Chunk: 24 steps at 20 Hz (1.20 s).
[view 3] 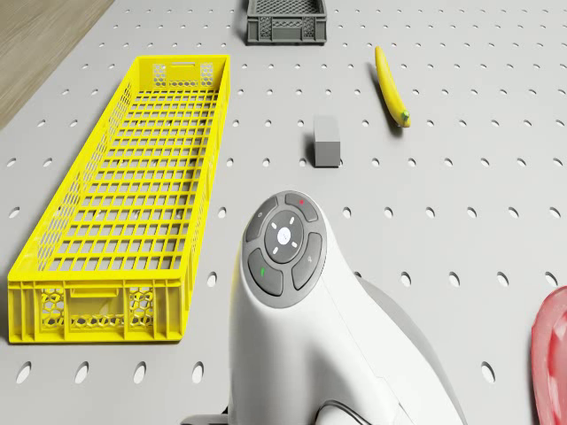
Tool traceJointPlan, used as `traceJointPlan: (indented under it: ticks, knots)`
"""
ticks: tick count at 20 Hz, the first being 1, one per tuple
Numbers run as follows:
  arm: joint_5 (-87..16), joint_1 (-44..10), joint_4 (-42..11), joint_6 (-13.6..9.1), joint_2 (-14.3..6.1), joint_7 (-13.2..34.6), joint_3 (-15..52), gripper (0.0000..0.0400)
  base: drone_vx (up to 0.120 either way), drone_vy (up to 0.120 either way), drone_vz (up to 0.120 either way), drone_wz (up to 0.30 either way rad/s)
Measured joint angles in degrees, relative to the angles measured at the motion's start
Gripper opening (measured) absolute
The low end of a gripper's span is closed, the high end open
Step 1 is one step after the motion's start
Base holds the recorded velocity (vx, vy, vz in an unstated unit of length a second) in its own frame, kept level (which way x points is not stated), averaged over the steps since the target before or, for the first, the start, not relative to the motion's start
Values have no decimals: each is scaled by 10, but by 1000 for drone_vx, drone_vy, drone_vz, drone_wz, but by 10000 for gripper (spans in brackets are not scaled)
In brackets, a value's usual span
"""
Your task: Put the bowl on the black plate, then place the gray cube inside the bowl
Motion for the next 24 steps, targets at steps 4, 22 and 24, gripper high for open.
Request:
traceJointPlan:
  ticks: [4, 22, 24]
  knots:
    - [-3, -25, 0, -6, 7, 25, -1, 100, 0, 0, 0, 0]
    - [-51, -71, 20, 3, 22, 60, -48, 327, 18, -2, 0, 0]
    - [-50, -71, 19, 1, 22, 60, -46, 356, 120, -120, 0, 0]
